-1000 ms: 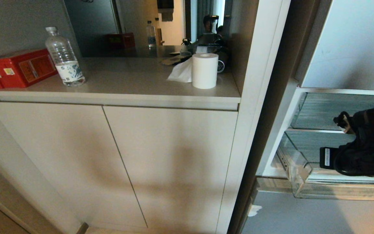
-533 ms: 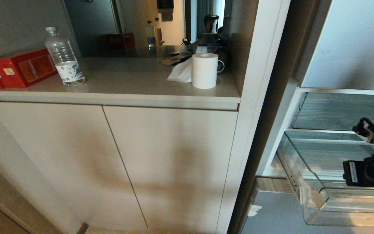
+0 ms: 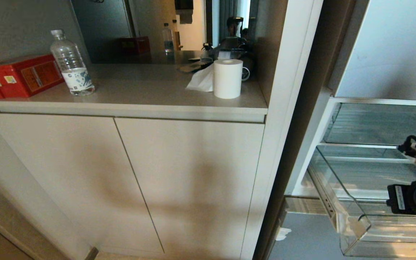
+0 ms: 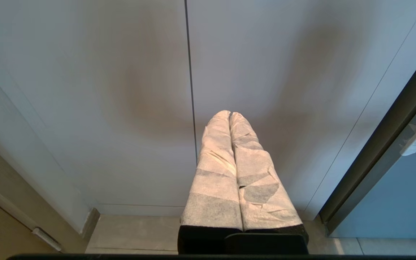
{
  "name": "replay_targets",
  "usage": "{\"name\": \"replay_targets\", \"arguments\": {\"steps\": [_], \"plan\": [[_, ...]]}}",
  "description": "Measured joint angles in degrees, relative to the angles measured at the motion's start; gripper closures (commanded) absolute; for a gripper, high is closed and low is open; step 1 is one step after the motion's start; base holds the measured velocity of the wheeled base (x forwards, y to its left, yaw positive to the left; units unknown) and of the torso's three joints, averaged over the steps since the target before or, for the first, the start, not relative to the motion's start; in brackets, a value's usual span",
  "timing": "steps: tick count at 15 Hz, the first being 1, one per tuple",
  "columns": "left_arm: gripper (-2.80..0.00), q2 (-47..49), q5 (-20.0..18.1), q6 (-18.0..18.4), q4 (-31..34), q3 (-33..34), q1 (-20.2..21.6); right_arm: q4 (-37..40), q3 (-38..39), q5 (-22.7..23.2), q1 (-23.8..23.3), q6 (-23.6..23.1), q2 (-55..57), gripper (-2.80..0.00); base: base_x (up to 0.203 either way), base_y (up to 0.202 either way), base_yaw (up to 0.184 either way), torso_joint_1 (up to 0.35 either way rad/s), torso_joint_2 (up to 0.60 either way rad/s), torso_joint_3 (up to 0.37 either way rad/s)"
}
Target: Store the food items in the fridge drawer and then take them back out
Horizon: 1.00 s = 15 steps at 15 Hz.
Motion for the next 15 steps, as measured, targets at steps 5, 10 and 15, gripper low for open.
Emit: {"name": "replay_targets", "arguments": {"steps": [5, 10, 15], "plan": [[0.0, 0.0, 0.0, 0.0, 0.0, 0.0, 0.0, -1.4, 4.2, -0.1, -0.1, -0.6, -1.9, 0.0, 0.0, 0.0, 0.0, 0.0, 0.0, 0.0], [0.0, 0.0, 0.0, 0.0, 0.0, 0.0, 0.0, -1.5, 3.6, -0.5, -0.1, 0.2, -7.0, 0.0, 0.0, 0.0, 0.0, 0.0, 0.0, 0.0], [0.0, 0.0, 0.0, 0.0, 0.0, 0.0, 0.0, -5.6, 4.5, -0.1, -0.1, -0.5, -16.8, 0.0, 0.0, 0.0, 0.0, 0.0, 0.0, 0.0]]}}
